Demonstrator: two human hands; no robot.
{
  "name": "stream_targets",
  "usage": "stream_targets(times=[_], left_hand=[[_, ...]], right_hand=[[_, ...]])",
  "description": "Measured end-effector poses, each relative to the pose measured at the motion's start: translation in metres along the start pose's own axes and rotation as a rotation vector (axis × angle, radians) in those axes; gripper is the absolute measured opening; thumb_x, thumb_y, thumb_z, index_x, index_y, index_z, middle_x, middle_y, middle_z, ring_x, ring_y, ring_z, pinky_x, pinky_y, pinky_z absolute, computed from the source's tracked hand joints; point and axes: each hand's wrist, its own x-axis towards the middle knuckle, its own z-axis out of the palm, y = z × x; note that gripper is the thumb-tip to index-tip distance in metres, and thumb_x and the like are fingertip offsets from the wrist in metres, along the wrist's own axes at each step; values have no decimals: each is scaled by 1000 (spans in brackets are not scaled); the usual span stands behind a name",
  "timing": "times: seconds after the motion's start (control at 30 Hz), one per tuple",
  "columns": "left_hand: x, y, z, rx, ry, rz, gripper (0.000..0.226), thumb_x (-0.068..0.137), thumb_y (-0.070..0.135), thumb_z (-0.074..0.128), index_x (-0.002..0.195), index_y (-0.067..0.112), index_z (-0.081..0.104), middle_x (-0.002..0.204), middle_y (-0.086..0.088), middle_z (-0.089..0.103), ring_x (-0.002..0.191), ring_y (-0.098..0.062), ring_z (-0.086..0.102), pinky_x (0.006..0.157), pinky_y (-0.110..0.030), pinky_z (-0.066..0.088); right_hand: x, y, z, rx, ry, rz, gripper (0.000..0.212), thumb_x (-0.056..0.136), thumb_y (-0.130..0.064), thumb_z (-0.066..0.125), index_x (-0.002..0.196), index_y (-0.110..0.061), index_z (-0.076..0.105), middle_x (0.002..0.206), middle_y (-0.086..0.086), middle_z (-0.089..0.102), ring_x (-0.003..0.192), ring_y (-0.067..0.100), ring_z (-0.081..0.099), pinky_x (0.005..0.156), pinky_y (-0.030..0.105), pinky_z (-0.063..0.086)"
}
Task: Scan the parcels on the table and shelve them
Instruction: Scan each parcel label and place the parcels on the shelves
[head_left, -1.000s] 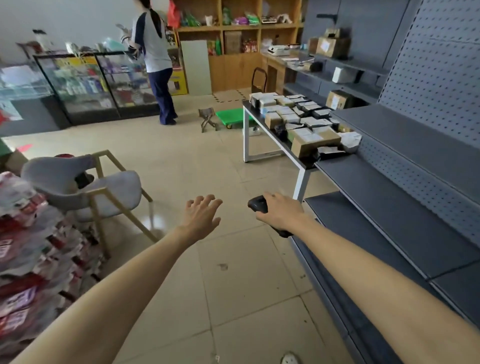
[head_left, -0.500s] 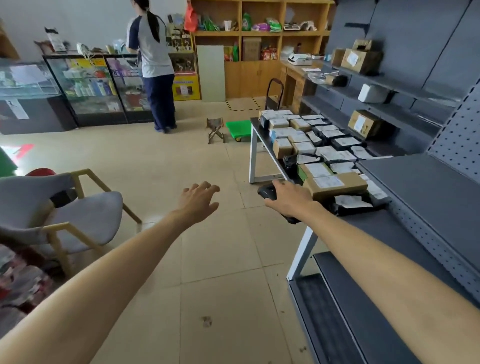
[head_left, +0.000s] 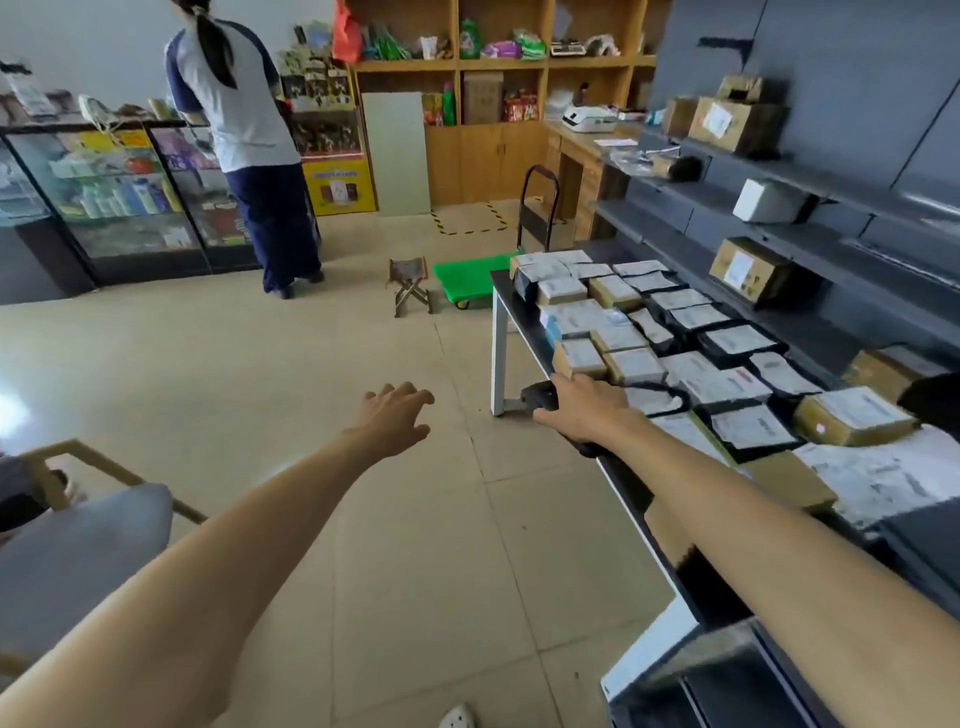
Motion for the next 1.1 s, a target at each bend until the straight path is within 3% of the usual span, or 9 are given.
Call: stream_targets(times=[0.17, 0.33, 0.47, 0.7, 0.97, 1.1], left_hand=[[140, -36, -31, 29, 35, 43, 52, 96, 37, 56, 145, 28, 40, 146, -1, 43, 129, -28, 44, 101, -41, 38], [250, -47, -13, 1, -38, 93, 53, 96, 37, 56, 145, 29, 39, 146, -1, 43, 128, -28, 45, 101, -41, 38], [344, -52, 0, -9, -69, 121, 52, 97, 36, 55, 146, 28, 39, 147, -2, 43, 129, -29, 46, 102, -42, 39], [535, -64, -23, 16, -62, 160, 48, 99, 37, 52, 145, 27, 40, 147, -2, 44, 129, -28, 46, 104, -45, 39], [721, -75, -43, -1, -81, 206, 47, 97, 29, 54, 143, 29, 43, 145, -4, 46, 129, -29, 47, 105, -47, 41], [803, -74, -38, -21, -117, 269, 44, 99, 36, 51, 142, 29, 45, 143, -3, 48, 127, -28, 48, 103, -44, 39]], right_hand=[[132, 2, -44, 20, 78, 43, 61, 96, -56, 47, 142, -16, 40, 136, 14, 52, 120, 34, 53, 79, 38, 39], [236, 18, -31, 20, -23, 95, 68, 96, -60, 46, 148, -18, 35, 139, 14, 49, 121, 35, 54, 84, 38, 43], [321, 48, -20, 37, -92, 143, 65, 97, -57, 45, 147, -17, 37, 139, 13, 50, 121, 34, 54, 80, 37, 39], [507, 114, -53, 87, -73, 236, 62, 93, -58, 50, 137, -14, 44, 137, 14, 52, 123, 34, 53, 92, 42, 43], [663, 149, -72, 126, -107, 289, 61, 92, -56, 53, 138, -16, 42, 135, 13, 53, 121, 35, 55, 90, 41, 43], [719, 165, -59, 138, -160, 358, 62, 92, -56, 52, 140, -18, 42, 132, 12, 55, 116, 34, 58, 87, 39, 45]])
